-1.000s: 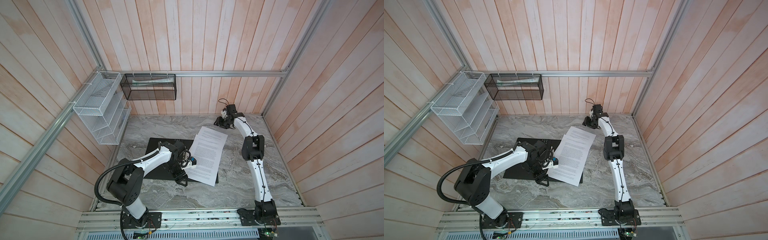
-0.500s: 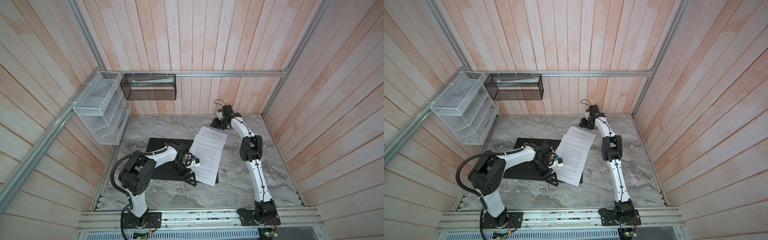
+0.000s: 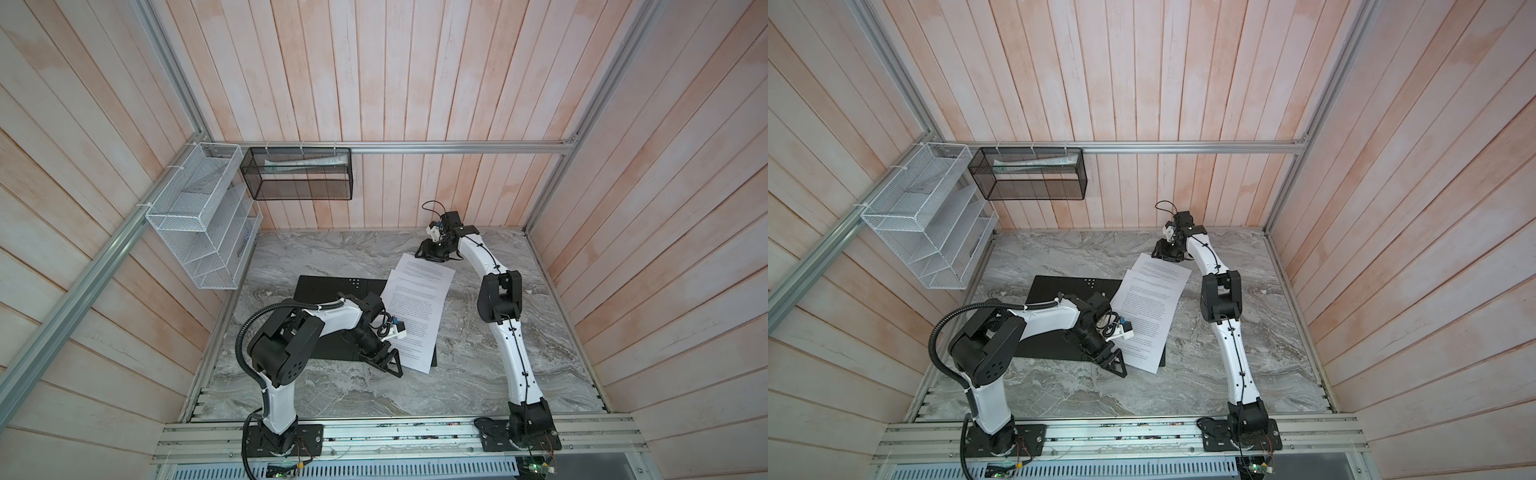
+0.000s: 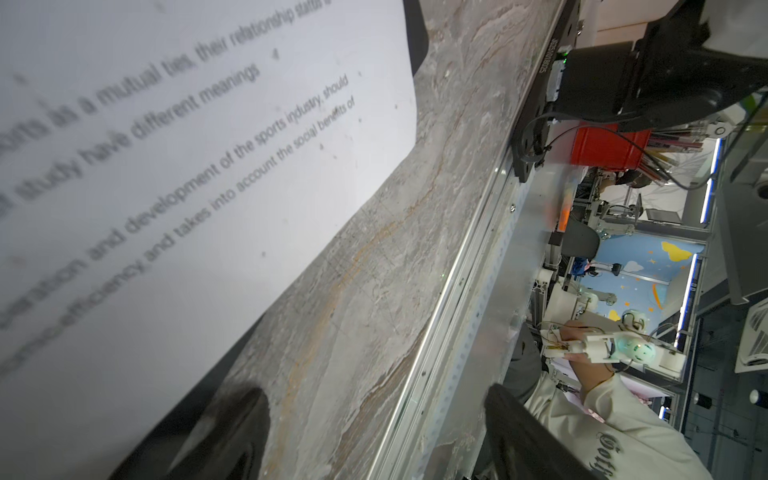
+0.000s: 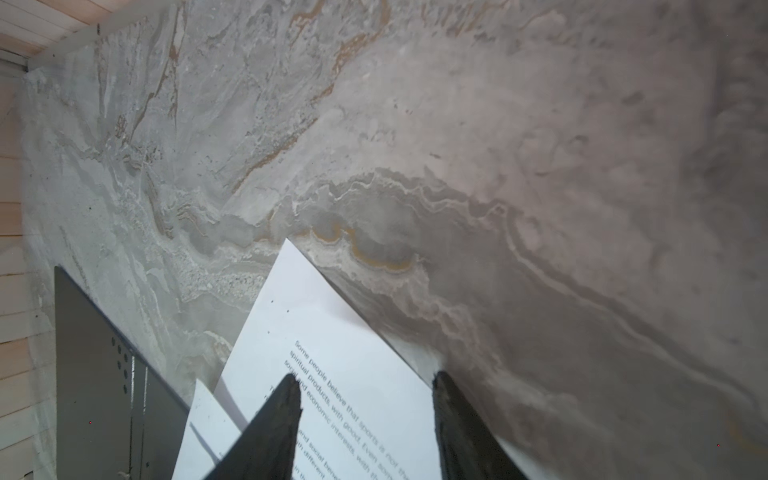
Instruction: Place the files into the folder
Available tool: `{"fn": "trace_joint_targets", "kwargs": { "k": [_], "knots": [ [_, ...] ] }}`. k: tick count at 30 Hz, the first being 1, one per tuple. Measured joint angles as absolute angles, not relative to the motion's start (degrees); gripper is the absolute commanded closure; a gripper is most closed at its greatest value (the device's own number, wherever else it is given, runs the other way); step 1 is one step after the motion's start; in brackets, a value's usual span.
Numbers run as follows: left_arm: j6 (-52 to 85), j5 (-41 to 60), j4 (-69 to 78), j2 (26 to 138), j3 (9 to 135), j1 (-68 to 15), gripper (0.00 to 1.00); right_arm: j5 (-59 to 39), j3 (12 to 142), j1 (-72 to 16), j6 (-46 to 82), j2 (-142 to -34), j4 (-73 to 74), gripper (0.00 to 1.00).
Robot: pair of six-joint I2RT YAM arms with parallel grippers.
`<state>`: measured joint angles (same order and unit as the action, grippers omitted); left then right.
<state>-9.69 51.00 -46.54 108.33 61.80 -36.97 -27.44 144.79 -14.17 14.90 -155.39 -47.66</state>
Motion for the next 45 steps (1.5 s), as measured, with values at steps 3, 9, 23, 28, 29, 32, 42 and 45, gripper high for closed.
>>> {"fn": "trace_joint_targets", "kwargs": {
  "k": [3, 9, 23, 28, 29, 32, 42, 45],
  "knots": [
    [-8.1, 51.6, -44.8, 108.3, 61.4, -37.0, 0.16, -28.3, 144.8, -14.5, 14.5, -155.4, -48.3, 0.46],
    [-6.8, 52.2, -43.0, 108.3, 61.0, -37.0, 0.16, -28.6, 145.3, -15.3, 13.0, -155.4, -50.1, 0.46],
    [-5.9, 49.8, -41.6, 107.1, 61.0, -37.4, 0.16, -28.5, 145.7, -17.6, 10.2, -155.2, -52.7, 0.47],
    [-5.5, 48.4, -41.1, 106.6, 60.9, -37.4, 0.16, -28.6, 145.7, -17.9, 10.0, -155.0, -53.9, 0.47],
    [-5.3, 48.3, -40.9, 106.5, 60.9, -37.3, 0.16, -28.6, 145.7, -18.1, 9.8, -155.0, -54.3, 0.47],
    [-4.8, 47.9, -40.7, 106.4, 60.9, -37.4, 0.16, -28.5, 145.6, -18.7, 9.2, -154.8, -55.5, 0.47],
    [-4.2, 47.7, -40.1, 106.4, 60.9, -37.3, 0.16, -27.7, 144.3, -21.3, 8.5, -153.6, -58.1, 0.48],
    [-4.0, 47.7, -40.0, 106.3, 60.9, -37.3, 0.16, -27.5, 143.6, -21.9, 8.4, -153.2, -58.7, 0.50]
  ]
}}
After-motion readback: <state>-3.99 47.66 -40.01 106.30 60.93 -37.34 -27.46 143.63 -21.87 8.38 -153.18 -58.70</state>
